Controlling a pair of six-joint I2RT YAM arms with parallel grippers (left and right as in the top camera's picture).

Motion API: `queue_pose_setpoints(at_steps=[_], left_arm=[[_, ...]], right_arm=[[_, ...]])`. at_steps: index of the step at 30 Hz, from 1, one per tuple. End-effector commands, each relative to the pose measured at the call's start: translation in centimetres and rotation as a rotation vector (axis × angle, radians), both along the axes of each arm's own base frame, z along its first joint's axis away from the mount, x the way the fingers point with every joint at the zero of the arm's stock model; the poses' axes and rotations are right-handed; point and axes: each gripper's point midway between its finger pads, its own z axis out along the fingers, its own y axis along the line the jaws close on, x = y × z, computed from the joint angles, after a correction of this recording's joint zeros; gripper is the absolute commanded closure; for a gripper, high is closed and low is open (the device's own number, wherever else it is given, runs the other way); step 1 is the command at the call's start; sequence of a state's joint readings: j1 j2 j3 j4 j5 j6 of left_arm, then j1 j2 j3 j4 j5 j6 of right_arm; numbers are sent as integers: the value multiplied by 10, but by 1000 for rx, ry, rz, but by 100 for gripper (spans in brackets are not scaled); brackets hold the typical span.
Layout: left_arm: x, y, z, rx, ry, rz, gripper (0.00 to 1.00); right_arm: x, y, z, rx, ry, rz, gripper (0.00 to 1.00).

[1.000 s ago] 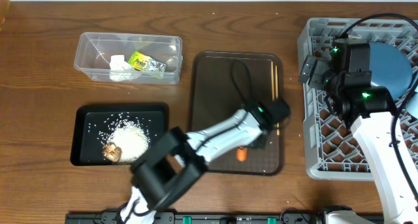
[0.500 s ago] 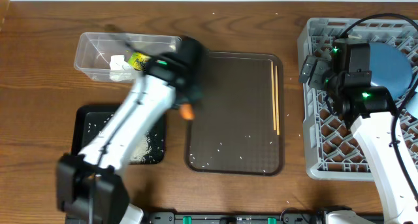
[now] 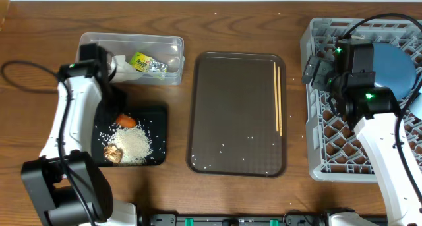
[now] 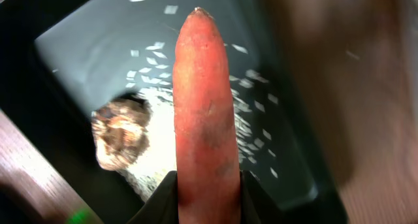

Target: Sort waste into correct bins and load items into the dishwasher rack

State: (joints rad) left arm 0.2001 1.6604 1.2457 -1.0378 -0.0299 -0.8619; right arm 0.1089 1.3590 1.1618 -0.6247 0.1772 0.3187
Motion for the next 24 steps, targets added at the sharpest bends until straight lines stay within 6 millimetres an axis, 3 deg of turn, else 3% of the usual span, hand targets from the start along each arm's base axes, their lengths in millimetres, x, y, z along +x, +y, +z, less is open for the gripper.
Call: queue_pose_setpoints(at_steps=[1,11,12,13,24], left_arm=[[-17,10,-10,-4,28,126,81],[-25,13,-16,-9,50,153,80],[-26,13,-16,-9,51,153,61],[-26,13,-16,-9,51,153,53],[-26,13,-16,-9,51,152,52]], right_arm=[[0,-3,4,-10,-10,-15,1],[0,-3,4,-10,-10,-15,1],[0,-3,4,-10,-10,-15,1],[0,-3,4,-10,-10,-15,1],[0,-3,4,-10,-10,-15,1]])
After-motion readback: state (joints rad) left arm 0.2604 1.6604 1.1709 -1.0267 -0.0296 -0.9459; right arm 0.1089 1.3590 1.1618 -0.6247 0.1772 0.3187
